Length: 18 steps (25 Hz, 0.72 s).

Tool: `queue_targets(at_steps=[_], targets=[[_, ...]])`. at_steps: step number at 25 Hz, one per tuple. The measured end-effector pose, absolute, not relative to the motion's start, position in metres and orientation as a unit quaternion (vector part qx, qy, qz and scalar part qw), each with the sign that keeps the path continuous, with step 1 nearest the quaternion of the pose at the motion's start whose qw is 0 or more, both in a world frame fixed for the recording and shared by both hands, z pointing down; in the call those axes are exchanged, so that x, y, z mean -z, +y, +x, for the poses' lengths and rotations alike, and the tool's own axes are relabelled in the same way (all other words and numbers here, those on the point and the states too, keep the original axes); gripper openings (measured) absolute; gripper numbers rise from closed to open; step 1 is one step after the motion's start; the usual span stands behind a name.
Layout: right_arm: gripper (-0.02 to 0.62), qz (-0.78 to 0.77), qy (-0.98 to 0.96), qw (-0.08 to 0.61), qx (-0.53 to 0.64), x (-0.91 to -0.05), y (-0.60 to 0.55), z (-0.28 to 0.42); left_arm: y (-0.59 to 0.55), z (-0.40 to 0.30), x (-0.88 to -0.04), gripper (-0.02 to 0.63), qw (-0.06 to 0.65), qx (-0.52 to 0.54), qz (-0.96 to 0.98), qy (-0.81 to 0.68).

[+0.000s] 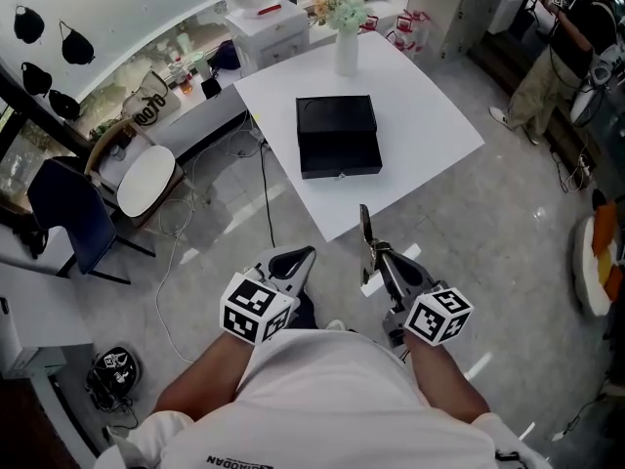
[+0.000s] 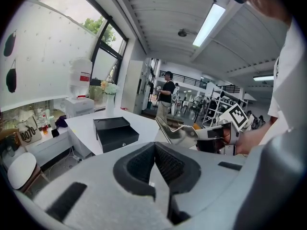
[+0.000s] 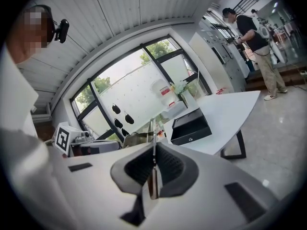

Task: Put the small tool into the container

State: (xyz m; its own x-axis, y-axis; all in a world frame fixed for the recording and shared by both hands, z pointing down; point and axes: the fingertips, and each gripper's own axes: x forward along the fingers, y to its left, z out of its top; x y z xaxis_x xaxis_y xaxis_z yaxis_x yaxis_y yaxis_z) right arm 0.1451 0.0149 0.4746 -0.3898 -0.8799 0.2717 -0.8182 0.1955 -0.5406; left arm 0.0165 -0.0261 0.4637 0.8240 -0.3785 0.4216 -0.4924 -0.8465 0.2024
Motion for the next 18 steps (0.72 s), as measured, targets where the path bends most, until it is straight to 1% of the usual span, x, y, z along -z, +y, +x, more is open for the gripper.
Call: queue_targets(at_steps=[10, 18], targets=[[0.009, -0.570, 0.761, 0.027, 0.308, -0.476, -0.086, 0.140, -0.140, 0.003, -0.462, 0.009, 0.154, -0.185, 0.944, -0.225], [0.009, -0.595, 0.746, 0.012, 0.298, -0.482, -0.147, 0.139, -0.205, -0.002, -0.467, 0.009, 0.154, -0.186, 0.950, -0.200]])
